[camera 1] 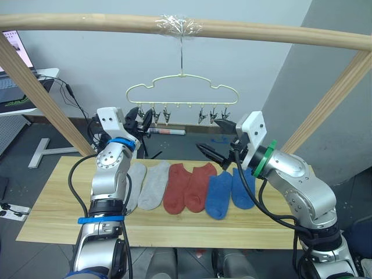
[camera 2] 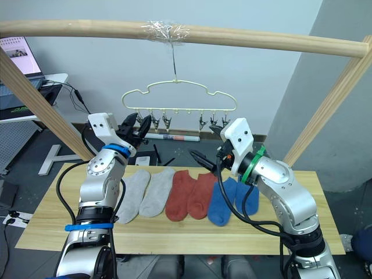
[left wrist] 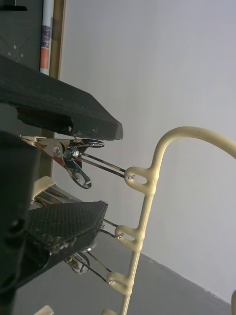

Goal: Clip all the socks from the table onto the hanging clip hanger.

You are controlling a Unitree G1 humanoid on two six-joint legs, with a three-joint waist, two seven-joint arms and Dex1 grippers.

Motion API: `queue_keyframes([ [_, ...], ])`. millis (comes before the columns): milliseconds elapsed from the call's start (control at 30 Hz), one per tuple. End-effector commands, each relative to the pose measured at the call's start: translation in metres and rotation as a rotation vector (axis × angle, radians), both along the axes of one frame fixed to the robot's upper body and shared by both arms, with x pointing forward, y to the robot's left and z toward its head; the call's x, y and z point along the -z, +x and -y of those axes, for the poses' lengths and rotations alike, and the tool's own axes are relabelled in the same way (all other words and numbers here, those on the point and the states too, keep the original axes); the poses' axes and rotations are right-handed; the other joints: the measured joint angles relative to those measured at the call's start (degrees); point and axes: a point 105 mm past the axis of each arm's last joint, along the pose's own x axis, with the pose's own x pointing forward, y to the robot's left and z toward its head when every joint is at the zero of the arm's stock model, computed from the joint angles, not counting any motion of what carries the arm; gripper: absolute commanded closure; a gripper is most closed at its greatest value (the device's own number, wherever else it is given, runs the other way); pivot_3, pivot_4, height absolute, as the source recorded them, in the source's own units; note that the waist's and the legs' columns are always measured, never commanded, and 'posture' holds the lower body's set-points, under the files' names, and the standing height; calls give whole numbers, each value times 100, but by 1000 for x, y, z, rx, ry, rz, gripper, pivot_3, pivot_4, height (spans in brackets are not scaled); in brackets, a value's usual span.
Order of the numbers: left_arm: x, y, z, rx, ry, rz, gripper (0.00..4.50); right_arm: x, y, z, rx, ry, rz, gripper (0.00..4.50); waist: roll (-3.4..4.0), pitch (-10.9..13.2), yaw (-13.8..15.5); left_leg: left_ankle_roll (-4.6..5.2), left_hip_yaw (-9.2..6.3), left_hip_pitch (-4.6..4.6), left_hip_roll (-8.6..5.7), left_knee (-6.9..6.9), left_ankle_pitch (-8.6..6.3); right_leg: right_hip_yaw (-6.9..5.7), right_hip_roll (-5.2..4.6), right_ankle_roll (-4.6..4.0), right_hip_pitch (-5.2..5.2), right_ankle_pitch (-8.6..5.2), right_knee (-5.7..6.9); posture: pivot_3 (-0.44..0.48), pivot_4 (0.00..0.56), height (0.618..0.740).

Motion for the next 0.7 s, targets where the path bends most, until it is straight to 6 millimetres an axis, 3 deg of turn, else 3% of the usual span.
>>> queue_keyframes([
  [33, -14, -1, -6, -22, 27, 56, 2238, -15, -6, 1, -8, 25, 57, 0, 0, 0, -1, 0, 0, 0, 0, 0, 0, 0, 0, 0, 0, 0, 0, 181, 180, 740],
  [700, -21, 4, -5, -16, 26, 73, 2238, -12, -2, 8, 21, 27, 41, 0, -2, 69, -3, 0, -2, -3, 0, -1, 0, -2, 0, 0, -1, 0, -2, 178, 197, 740],
])
